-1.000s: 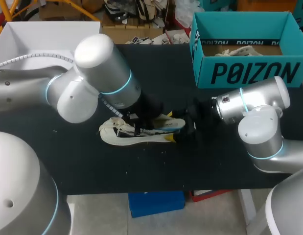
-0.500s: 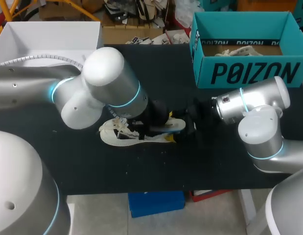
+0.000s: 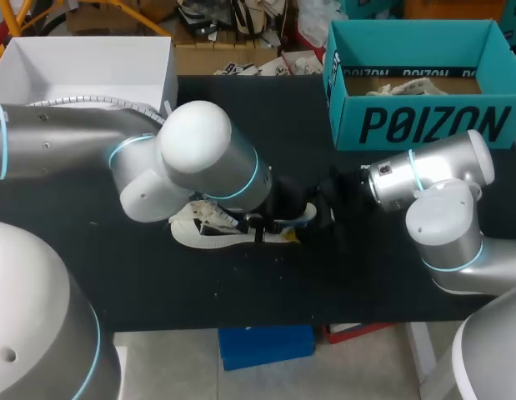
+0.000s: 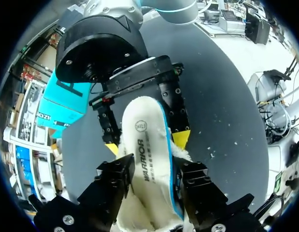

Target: Take the shoe out of the shoebox, open the shoe tongue, remove and reinsert the insole, then place the shoe into the shoebox

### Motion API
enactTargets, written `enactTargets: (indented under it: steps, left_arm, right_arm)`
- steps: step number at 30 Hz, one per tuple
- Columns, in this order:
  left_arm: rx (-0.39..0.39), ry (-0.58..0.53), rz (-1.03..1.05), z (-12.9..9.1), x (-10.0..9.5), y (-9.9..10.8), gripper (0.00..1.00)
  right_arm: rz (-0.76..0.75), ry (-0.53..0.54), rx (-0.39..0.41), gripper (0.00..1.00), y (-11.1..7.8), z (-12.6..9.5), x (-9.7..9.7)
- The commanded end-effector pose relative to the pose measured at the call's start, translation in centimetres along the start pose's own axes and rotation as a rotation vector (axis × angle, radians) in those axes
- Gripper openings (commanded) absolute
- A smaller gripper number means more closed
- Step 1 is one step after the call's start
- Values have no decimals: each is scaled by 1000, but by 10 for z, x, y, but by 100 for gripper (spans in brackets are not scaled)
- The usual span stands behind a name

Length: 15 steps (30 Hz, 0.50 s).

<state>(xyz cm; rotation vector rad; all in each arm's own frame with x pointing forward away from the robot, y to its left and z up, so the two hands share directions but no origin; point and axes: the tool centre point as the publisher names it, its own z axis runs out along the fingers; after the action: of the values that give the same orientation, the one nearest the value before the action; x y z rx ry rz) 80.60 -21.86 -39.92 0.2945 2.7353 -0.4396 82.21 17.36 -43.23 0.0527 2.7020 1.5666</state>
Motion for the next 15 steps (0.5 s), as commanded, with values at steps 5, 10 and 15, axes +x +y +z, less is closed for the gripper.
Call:
enactTargets:
  steps: [5,10,15]
  left_arm:
    - [-2,-26,6,11,-4,-17,44]
    - [-4,-35,4,9,-4,-17,0]
    - [-2,-24,-5,1,-1,-11,0]
  right_arm:
    - [1,0,1,0,-3,1,-1]
    - [1,0,1,0,-3,1,-1]
    - [1,0,1,0,-3,1,-1]
